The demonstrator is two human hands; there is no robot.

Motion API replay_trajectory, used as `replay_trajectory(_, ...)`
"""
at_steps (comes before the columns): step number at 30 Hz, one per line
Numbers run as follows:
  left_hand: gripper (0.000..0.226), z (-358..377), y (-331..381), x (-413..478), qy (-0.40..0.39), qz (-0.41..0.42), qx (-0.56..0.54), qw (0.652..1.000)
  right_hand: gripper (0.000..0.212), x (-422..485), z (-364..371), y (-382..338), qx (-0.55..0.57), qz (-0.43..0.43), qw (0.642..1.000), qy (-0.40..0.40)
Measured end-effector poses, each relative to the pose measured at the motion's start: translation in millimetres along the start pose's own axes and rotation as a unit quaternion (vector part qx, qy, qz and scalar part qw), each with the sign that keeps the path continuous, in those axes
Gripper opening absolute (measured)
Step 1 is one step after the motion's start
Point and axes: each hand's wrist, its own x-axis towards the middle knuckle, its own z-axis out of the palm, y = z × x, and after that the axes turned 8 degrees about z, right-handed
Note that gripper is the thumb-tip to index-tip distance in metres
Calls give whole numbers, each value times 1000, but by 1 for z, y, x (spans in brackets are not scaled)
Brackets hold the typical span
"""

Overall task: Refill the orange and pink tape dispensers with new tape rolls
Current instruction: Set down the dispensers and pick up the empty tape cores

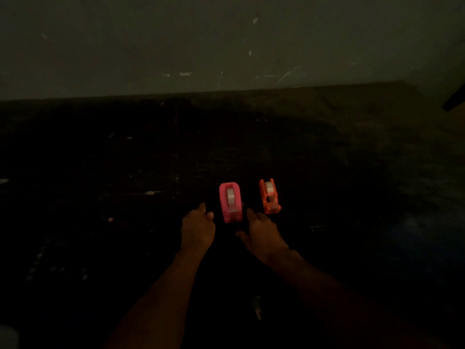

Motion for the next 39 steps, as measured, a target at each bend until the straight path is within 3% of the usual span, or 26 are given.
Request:
replay_trajectory(6,45,7,-2,-110,17,89,77,993,44,-82,-12,28,-63,-50,994,75)
replay_trajectory(11,36,21,10,-191,15,175,122,977,46,-152,-25,59,-92,-53,991,86)
replay_trajectory(15,28,40,18,-245,12,188,118,975,46,-201,-22,97,-90,-35,992,81)
replay_trajectory(25,24,108,13,-334,-107,188,85,973,53,-280,13,182,-85,16,996,-9)
replay_trajectory(29,59,130,4,-346,-157,192,130,960,60,-292,31,199,-105,6,994,-27)
replay_trajectory(31,69,140,0,-349,-157,193,158,956,62,-294,38,203,-122,-4,992,-29)
replay_trajectory(39,52,152,1,-354,-123,190,214,950,47,-298,44,201,-153,-36,988,0)
